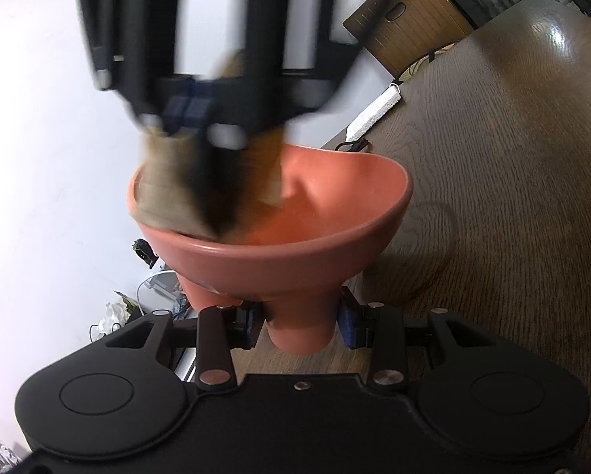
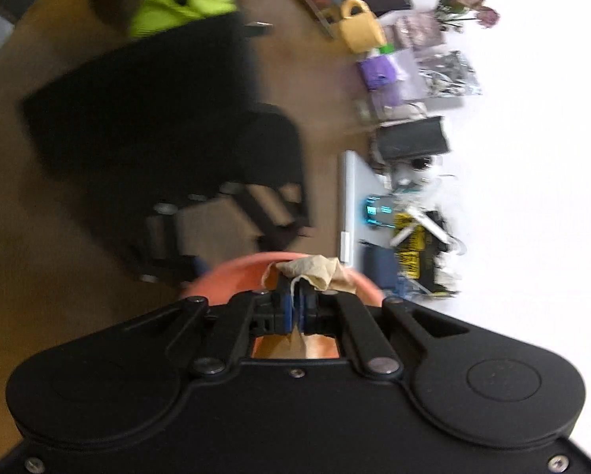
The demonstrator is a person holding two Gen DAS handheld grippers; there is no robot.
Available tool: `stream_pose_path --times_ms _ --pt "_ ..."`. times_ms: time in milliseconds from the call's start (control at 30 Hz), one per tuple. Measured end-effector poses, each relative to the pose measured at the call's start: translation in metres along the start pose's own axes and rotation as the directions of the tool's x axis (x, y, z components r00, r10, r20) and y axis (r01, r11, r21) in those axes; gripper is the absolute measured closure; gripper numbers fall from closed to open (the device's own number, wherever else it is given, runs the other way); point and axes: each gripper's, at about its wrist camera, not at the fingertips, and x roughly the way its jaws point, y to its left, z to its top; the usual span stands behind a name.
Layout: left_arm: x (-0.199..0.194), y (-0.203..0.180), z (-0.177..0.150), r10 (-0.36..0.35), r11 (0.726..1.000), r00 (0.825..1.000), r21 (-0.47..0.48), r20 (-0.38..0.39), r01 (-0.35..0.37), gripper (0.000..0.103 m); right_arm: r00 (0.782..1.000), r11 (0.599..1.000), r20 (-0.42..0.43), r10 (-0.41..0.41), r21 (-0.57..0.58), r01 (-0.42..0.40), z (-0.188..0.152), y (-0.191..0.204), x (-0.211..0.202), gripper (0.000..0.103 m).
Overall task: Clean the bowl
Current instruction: 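Keep wiping the bowl's inner wall with the towel in the right gripper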
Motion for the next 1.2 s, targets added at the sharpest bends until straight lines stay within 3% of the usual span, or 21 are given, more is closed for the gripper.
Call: stream_pose_path --times_ms 233,467,633,833,1033,1200 --pt "0.003 0.004 -0.001 -0.006 1.000 1.000 -0.006 -0.003 0.006 0.066 0.995 0.998 -0.094 -0.035 0.042 0.039 -0.025 -0.032 0.024 0.100" --pt "-0.017 -0.003 0.010 -0.012 1.000 1.000 -0.011 -0.004 0.012 0.066 0.987 0.998 -0.157 0.025 0.060 -0.015 -0.052 -0.009 0.013 0.100" --pt "-0.018 -0.004 0.010 -0.014 1.000 1.000 -0.013 -0.006 0.014 0.066 0.988 0.995 -0.133 0.074 0.077 -0.064 -0.047 0.022 0.002 0.100" --pt "-0.018 -0.003 0.010 -0.024 0.999 1.000 -0.022 -0.009 0.024 0.066 0.992 0.991 -0.031 0.122 0.061 -0.120 -0.017 0.046 -0.004 0.100" --pt "-0.019 -0.005 0.010 -0.015 1.000 1.000 -0.014 -0.006 0.015 0.066 0.998 0.997 0.050 0.039 0.060 -0.042 0.008 0.031 -0.006 0.100" --pt "-0.020 -0.006 0.011 -0.016 1.000 1.000 -0.014 -0.006 0.016 0.066 0.997 0.995 0.018 -0.072 0.073 0.071 0.000 0.003 0.001 0.101"
